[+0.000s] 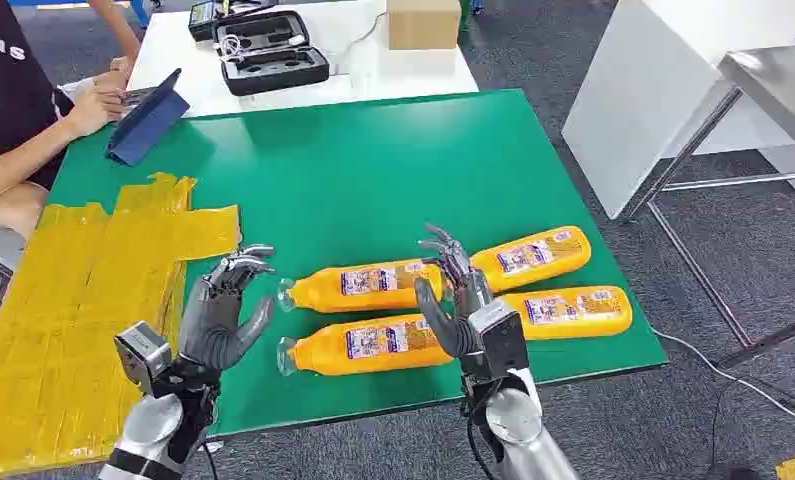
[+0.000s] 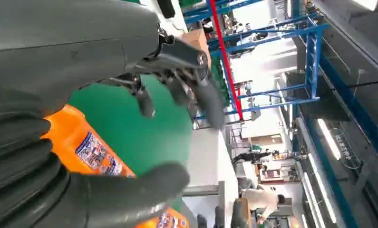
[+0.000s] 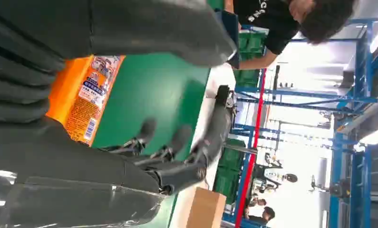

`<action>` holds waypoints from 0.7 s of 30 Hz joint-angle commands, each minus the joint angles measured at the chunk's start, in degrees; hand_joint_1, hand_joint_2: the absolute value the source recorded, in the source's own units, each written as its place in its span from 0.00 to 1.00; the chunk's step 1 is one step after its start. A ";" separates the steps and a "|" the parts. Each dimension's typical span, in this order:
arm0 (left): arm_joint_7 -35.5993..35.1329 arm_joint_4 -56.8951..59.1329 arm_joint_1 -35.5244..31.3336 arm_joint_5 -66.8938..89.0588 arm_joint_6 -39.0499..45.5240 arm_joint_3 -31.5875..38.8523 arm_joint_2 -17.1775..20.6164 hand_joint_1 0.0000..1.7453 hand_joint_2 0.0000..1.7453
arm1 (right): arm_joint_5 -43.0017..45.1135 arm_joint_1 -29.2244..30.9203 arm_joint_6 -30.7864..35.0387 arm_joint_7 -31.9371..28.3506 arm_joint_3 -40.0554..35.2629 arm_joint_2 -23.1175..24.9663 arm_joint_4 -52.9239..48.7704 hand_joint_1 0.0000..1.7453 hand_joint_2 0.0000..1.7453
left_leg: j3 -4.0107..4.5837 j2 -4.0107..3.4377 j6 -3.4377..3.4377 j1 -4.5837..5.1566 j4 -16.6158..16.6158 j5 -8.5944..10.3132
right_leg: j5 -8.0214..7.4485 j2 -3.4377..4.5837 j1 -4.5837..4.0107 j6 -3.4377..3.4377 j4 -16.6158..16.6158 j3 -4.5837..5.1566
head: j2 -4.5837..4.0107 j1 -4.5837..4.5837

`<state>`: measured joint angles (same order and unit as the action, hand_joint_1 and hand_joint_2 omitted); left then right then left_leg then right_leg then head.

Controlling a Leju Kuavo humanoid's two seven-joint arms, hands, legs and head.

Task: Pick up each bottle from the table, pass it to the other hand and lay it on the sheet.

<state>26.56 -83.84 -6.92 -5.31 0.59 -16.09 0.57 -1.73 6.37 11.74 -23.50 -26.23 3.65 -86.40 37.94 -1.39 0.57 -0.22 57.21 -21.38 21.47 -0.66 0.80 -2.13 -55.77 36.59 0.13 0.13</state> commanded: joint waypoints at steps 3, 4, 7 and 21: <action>-0.48 -14.92 6.06 9.69 11.70 1.01 3.53 1.00 1.00 | 1.15 -10.91 5.45 -0.38 8.36 -8.29 -17.21 1.00 1.00 | -0.39 0.16 -0.04 -0.03 0.01 -0.17 | 0.18 0.00 -0.01 0.10 -0.01 -0.40 | 0.00 0.00; -0.69 -15.05 6.11 9.62 11.51 1.12 3.50 1.00 1.00 | 0.82 -11.03 5.06 -0.41 8.78 -8.08 -17.34 1.00 1.00 | -0.20 0.27 -0.02 -0.04 0.03 -0.15 | 0.20 -0.15 -0.03 0.06 -0.01 -0.28 | 0.00 0.00; -0.80 -14.69 5.94 9.63 11.38 1.30 3.29 1.00 1.00 | -0.07 -10.77 4.78 -0.48 9.35 -7.57 -17.12 1.00 1.00 | -0.22 0.39 -0.01 -0.06 0.18 -0.29 | 0.36 -0.24 -0.03 0.07 -0.14 -0.30 | 0.00 0.04; -1.57 -10.89 4.42 8.40 11.38 3.97 1.81 0.00 1.00 | -23.15 -0.19 9.12 8.94 8.44 -10.08 -4.99 0.00 1.00 | -0.46 0.12 -0.01 -0.03 0.01 -0.41 | 0.30 0.15 -0.02 0.06 0.04 -0.48 | 0.00 0.00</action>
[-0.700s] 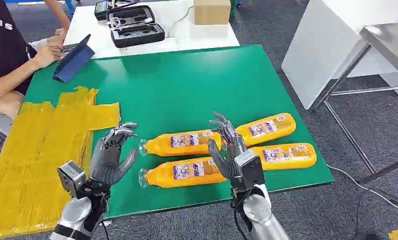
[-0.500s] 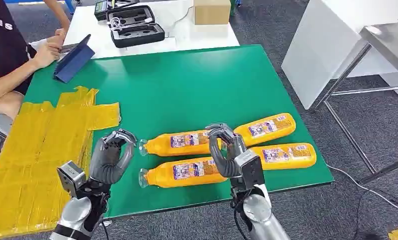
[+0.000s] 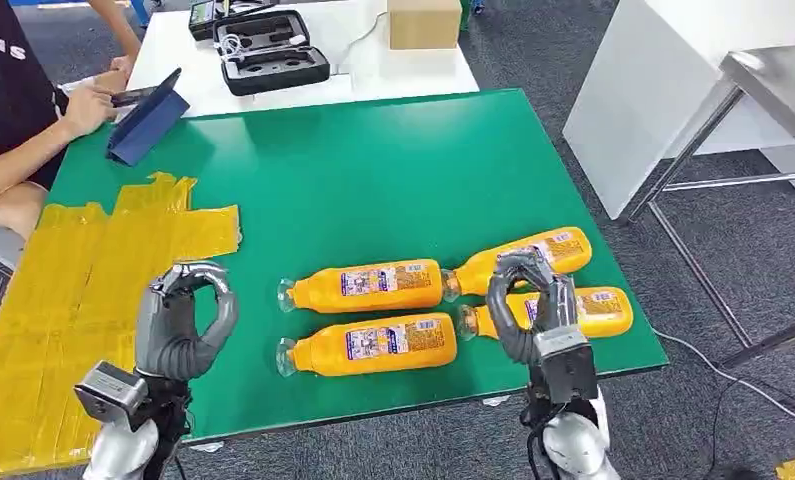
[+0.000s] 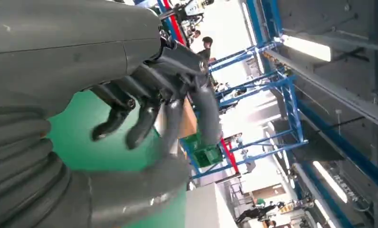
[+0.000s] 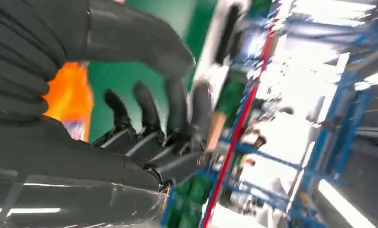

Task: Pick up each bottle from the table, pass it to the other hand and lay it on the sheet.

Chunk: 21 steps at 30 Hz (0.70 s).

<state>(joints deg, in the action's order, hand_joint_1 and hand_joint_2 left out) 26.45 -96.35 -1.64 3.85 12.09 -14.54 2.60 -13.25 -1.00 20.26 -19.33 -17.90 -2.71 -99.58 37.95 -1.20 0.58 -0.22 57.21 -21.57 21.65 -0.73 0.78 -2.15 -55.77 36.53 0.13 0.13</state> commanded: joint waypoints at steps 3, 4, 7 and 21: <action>-1.59 1.50 -0.93 -0.87 -0.34 2.80 -0.31 0.00 1.00 | -12.47 8.18 0.29 5.35 0.08 -3.64 8.51 0.00 1.00 | -0.25 -0.05 -0.01 -0.03 0.00 -0.10 | 0.04 0.15 0.00 0.05 0.04 -0.23 | 0.00 0.02; -1.59 1.50 -0.93 -0.87 -0.34 2.80 -0.31 0.00 1.00 | -12.47 8.18 0.29 5.35 0.08 -3.64 8.51 0.00 1.00 | -0.15 -0.02 0.00 -0.02 -0.02 -0.04 | 0.01 0.09 0.00 0.03 0.05 -0.14 | 0.00 0.00; -1.59 1.50 -0.89 -0.87 -0.34 2.79 -0.34 0.00 1.00 | -12.48 8.04 0.30 5.35 0.02 -3.59 8.50 0.00 1.00 | -0.39 0.06 -0.02 -0.05 0.02 -0.17 | 0.14 0.07 -0.01 0.07 0.02 -0.39 | 0.00 0.00; -1.91 2.75 -4.97 -1.78 -4.83 2.66 -1.61 0.00 1.00 | -32.22 25.18 -10.59 10.94 -13.04 -8.00 20.81 0.00 1.00 | -0.24 -0.18 -0.01 -0.03 0.08 -0.10 | -0.01 0.30 0.00 0.05 -0.03 -0.19 | 0.00 0.00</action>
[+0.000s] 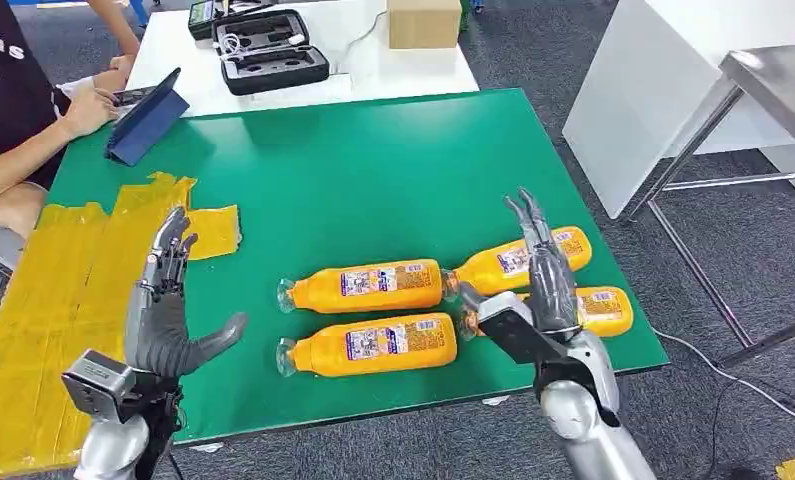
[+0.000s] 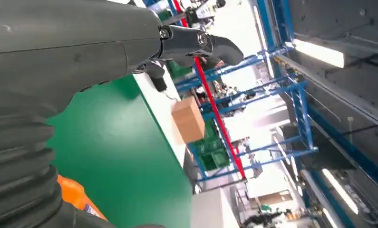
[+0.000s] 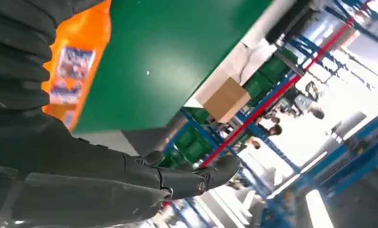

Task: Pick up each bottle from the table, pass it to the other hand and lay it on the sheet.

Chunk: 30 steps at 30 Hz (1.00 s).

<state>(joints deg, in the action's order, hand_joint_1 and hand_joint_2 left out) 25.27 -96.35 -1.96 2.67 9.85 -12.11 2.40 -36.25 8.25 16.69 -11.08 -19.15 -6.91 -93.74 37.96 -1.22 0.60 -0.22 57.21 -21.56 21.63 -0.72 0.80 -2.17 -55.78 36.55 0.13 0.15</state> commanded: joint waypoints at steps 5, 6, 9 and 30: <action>-0.88 4.40 -6.23 -1.53 -3.98 -1.19 -1.79 0.00 1.00 | -14.22 22.66 -9.07 2.77 -19.05 -2.01 24.43 0.00 1.00 | -0.38 -0.08 -0.01 -0.04 0.03 -0.02 | 0.02 0.20 -0.02 0.08 0.00 -0.34 | 0.00 -0.02; -0.88 4.40 -6.23 -1.53 -3.98 -1.19 -1.79 0.00 1.00 | -14.22 22.66 -9.07 2.77 -19.05 -2.01 24.43 0.00 1.00 | -0.51 -0.09 -0.02 -0.05 0.03 -0.07 | 0.07 0.25 -0.03 0.10 0.00 -0.46 | 0.00 0.00; -0.94 5.01 -6.71 -1.76 -4.17 -1.63 -1.75 0.00 1.00 | -16.67 25.01 -8.82 3.45 -22.17 -1.03 27.96 0.00 1.00 | -0.44 -0.05 -0.02 -0.04 0.01 -0.02 | 0.05 0.18 -0.02 0.07 0.00 -0.41 | 0.00 0.00; -1.21 6.31 -7.80 -2.50 -4.76 -2.06 -1.85 0.00 1.00 | -17.04 28.99 -9.20 3.65 -25.45 1.69 34.22 0.00 1.00 | -0.41 0.05 -0.03 -0.03 0.07 -0.06 | 0.14 0.12 0.00 0.09 -0.09 -0.40 | 0.00 -0.02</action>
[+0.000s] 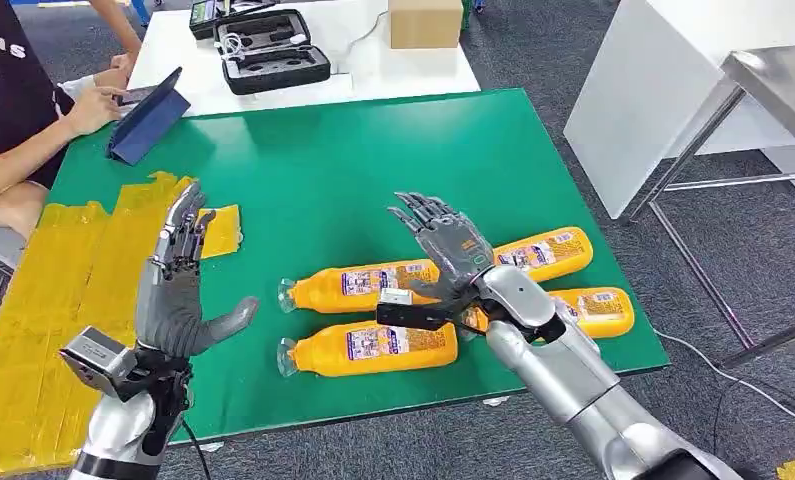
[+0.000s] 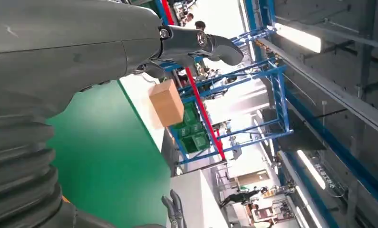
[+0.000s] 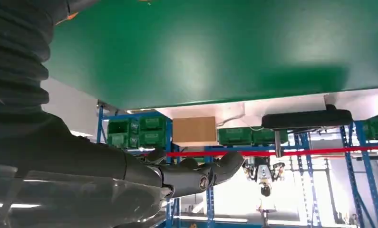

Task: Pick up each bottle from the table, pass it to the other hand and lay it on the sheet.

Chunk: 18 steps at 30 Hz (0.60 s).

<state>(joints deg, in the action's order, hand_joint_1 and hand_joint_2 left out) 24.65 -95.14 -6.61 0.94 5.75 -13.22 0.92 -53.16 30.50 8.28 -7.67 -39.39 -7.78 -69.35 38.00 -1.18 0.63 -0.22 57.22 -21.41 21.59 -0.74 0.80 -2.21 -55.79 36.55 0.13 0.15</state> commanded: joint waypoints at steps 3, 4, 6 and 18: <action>-0.71 6.23 -3.95 -1.04 -1.01 -1.33 -0.46 0.00 1.00 | -0.40 8.93 -2.38 0.67 -6.67 4.20 14.75 0.00 1.00 | -0.45 -0.02 -0.06 -0.03 0.06 -0.21 | 0.16 0.18 -0.01 0.12 -0.07 -0.39 | 0.00 -0.02; -0.72 6.49 -4.12 -1.08 -1.06 -1.42 -0.48 0.00 1.00 | -0.34 9.30 -2.55 0.59 -6.89 4.52 15.85 0.00 1.00 | -0.22 -0.02 -0.04 -0.01 -0.02 -0.06 | 0.04 0.10 0.00 0.06 0.00 -0.17 | 0.00 0.00; -0.72 7.47 -4.67 -1.24 -1.18 -1.73 -0.53 0.00 1.00 | -1.16 10.85 -2.36 1.62 -8.20 5.99 20.79 0.00 1.00 | -0.53 0.01 -0.07 -0.03 0.02 -0.19 | 0.17 0.16 0.00 0.14 -0.04 -0.47 | 0.00 -0.02; -0.74 11.45 -7.13 -2.66 -1.72 -3.95 -0.66 0.00 1.00 | -0.37 16.56 0.93 0.70 -8.01 12.29 40.04 0.00 1.00 | -0.43 0.09 -0.06 -0.02 0.05 -0.17 | 0.19 0.06 0.01 0.11 -0.10 -0.39 | 0.00 0.00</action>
<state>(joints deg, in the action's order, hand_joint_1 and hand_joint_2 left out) 24.04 -89.59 -10.59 -1.40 3.89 -15.28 0.24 -53.99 40.83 8.96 -6.67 -44.98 0.68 -43.40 37.99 -1.18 0.63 -0.22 57.23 -21.39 21.57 -0.74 0.80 -2.22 -55.80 36.55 0.13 0.15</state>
